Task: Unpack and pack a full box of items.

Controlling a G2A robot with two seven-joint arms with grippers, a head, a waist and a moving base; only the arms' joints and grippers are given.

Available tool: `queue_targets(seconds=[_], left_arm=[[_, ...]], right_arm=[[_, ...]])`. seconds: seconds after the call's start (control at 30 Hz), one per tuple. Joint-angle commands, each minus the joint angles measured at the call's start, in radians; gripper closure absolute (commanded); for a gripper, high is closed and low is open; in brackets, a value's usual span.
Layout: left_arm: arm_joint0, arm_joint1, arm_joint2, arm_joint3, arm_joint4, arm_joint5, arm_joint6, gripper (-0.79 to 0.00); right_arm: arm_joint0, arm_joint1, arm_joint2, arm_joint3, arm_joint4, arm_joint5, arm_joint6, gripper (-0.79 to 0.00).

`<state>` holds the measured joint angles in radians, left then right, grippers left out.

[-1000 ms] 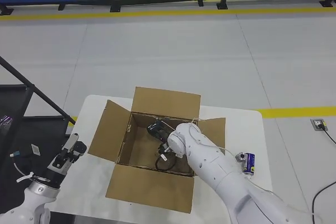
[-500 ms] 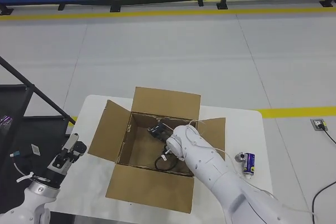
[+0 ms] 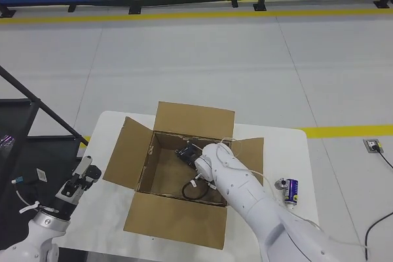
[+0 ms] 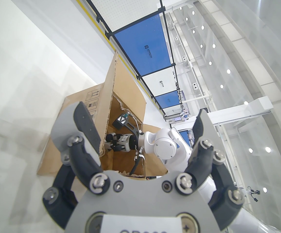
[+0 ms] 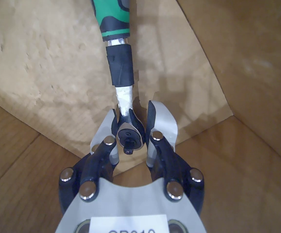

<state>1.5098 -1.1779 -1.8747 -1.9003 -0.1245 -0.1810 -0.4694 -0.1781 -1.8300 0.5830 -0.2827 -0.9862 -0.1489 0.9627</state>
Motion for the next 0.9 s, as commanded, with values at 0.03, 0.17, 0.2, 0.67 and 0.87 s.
queue_targets(seconds=[0.03,0.17,0.2,0.67,0.87], left_arm=[[0.000,0.000,0.000,0.000,0.000,0.000,0.000,-0.785],[0.000,0.000,0.000,0.000,0.000,0.000,0.000,-0.785],[0.000,0.000,0.000,0.000,0.000,0.000,0.000,-0.785],[0.000,0.000,0.000,0.000,0.000,0.000,0.000,-0.785],[0.000,0.000,0.000,0.000,0.000,0.000,0.000,-0.785]], right_arm=[[0.007,-0.002,0.004,0.000,0.004,-0.018,0.027,-0.006],[0.019,-0.002,0.008,0.006,0.012,-0.070,0.115,-0.145],[0.021,-0.003,0.008,0.004,0.011,-0.064,0.126,-0.215],[0.016,-0.002,0.029,-0.009,0.016,-0.047,0.079,-0.634],[0.002,-0.010,0.030,-0.003,0.005,-0.004,-0.012,-0.434]])
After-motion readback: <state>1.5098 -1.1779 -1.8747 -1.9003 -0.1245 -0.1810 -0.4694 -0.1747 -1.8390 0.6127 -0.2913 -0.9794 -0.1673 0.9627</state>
